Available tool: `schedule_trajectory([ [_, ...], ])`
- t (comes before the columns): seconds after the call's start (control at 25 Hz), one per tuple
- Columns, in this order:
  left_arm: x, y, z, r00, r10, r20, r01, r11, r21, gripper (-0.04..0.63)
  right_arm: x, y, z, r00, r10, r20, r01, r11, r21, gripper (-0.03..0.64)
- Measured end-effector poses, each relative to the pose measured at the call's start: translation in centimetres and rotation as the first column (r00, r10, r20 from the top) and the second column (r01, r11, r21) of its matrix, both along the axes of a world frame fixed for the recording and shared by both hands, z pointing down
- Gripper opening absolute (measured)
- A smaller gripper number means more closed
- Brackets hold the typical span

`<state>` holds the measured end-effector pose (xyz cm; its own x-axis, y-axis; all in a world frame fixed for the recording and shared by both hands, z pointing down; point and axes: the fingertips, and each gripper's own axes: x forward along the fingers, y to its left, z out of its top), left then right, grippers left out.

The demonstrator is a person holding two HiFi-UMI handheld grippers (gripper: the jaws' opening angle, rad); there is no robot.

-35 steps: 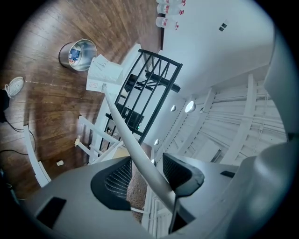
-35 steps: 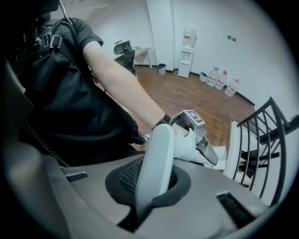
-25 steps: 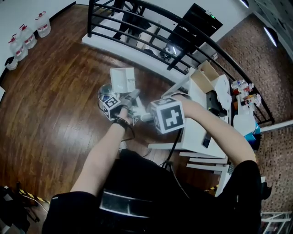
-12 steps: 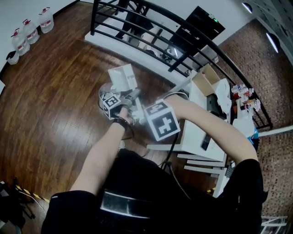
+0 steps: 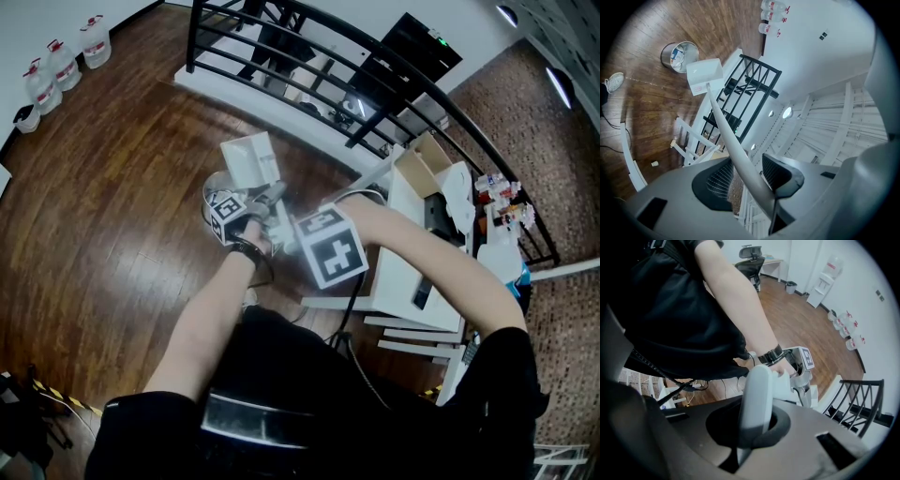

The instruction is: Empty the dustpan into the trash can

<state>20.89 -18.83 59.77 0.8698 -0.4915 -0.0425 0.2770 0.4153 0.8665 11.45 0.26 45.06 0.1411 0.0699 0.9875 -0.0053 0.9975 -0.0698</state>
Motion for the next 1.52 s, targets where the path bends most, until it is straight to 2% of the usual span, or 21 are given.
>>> schedule_trajectory([
  [0.2, -0.5, -1.6, -0.7, 1.000, -0.012, 0.018, 0.012, 1.000, 0.019, 0.183, -0.2, -1.2, -0.4, 0.996, 0.045, 0.071, -0.048, 0.998, 0.039, 0.006],
  [0.32, -1.2, -3.2, -1.4, 0.999, -0.025, 0.036, 0.024, 0.999, 0.038, 0.184, 0.1, -2.2, 0.1, 0.977, 0.130, 0.169, -0.143, 0.987, 0.067, 0.005],
  [0.48, -2.2, -5.6, -2.5, 0.997, -0.054, 0.054, 0.051, 0.997, 0.062, 0.184, -0.5, -4.1, -0.2, 0.923, 0.214, 0.320, -0.251, 0.965, 0.078, 0.005],
  [0.76, -4.5, -9.6, -4.1, 0.988, -0.111, 0.112, 0.097, 0.988, 0.118, 0.187, -2.2, -7.0, -1.9, 0.802, 0.265, 0.536, -0.337, 0.941, 0.039, 0.005],
  [0.84, -5.3, -10.7, -4.7, 0.984, -0.130, 0.122, 0.113, 0.984, 0.135, 0.187, -2.7, -7.9, -2.7, 0.741, 0.286, 0.608, -0.365, 0.931, 0.006, 0.005],
  [0.92, -6.2, -11.6, -5.2, 0.981, -0.142, 0.135, 0.122, 0.981, 0.150, 0.190, -3.2, -8.9, -3.5, 0.661, 0.309, 0.684, -0.395, 0.918, -0.033, 0.005],
  [1.04, -7.6, -12.4, -5.6, 0.978, -0.139, 0.157, 0.113, 0.979, 0.167, 0.195, -4.1, -10.5, -4.6, 0.529, 0.339, 0.778, -0.439, 0.894, -0.091, 0.005],
  [1.16, -9.4, -13.6, -5.7, 0.969, -0.178, 0.174, 0.146, 0.973, 0.178, 0.195, -4.9, -12.1, -5.2, 0.383, 0.366, 0.848, -0.482, 0.863, -0.155, 0.005],
  [1.24, -10.3, -13.3, -5.8, 0.972, -0.148, 0.183, 0.113, 0.976, 0.187, 0.187, -5.5, -13.0, -5.2, 0.279, 0.385, 0.880, -0.501, 0.840, -0.208, 0.005],
  [1.36, -12.3, -13.9, -5.2, 0.963, -0.166, 0.211, 0.126, 0.973, 0.192, 0.178, -6.5, -13.9, -5.1, 0.144, 0.401, 0.905, -0.508, 0.814, -0.280, 0.005],
  [1.44, -13.7, -14.7, -5.1, 0.955, -0.201, 0.219, 0.158, 0.968, 0.197, 0.172, -7.3, -14.4, -5.2, 0.071, 0.407, 0.911, -0.504, 0.803, -0.319, 0.005],
  [1.52, -15.3, -15.9, -5.2, 0.939, -0.264, 0.220, 0.220, 0.954, 0.204, 0.167, -8.0, -14.8, -5.3, 0.015, 0.409, 0.912, -0.494, 0.796, -0.349, 0.005],
])
